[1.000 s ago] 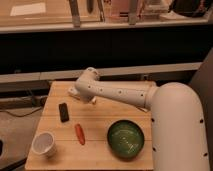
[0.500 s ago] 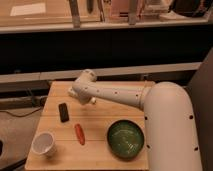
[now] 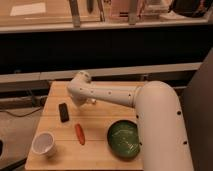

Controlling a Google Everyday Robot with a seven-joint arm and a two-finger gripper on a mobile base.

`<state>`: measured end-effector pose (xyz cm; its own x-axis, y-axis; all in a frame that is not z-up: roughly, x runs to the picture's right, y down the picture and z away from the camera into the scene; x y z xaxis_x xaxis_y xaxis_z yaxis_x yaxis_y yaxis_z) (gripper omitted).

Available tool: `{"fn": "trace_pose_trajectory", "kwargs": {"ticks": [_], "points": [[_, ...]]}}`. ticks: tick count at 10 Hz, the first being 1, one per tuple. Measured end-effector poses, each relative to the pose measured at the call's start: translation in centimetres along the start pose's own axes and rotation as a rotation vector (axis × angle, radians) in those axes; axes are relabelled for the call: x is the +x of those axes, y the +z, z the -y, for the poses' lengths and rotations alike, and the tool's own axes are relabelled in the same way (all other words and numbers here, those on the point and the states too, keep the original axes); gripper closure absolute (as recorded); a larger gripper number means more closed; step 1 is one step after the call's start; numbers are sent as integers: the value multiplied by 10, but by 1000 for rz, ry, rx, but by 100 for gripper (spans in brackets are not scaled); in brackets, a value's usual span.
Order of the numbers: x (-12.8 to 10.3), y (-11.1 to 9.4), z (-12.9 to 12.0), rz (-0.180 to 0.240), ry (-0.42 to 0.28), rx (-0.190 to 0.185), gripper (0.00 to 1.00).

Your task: Push the eraser across the table

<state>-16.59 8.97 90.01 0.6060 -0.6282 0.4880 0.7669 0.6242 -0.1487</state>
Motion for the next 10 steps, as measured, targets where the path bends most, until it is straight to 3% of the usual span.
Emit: {"fn": "trace_pose_trajectory", "kwargs": {"ticks": [6,10], "points": [[-30,11,31,25,-55,-1,96],[-35,13,37,35,-75,3,96]]}}
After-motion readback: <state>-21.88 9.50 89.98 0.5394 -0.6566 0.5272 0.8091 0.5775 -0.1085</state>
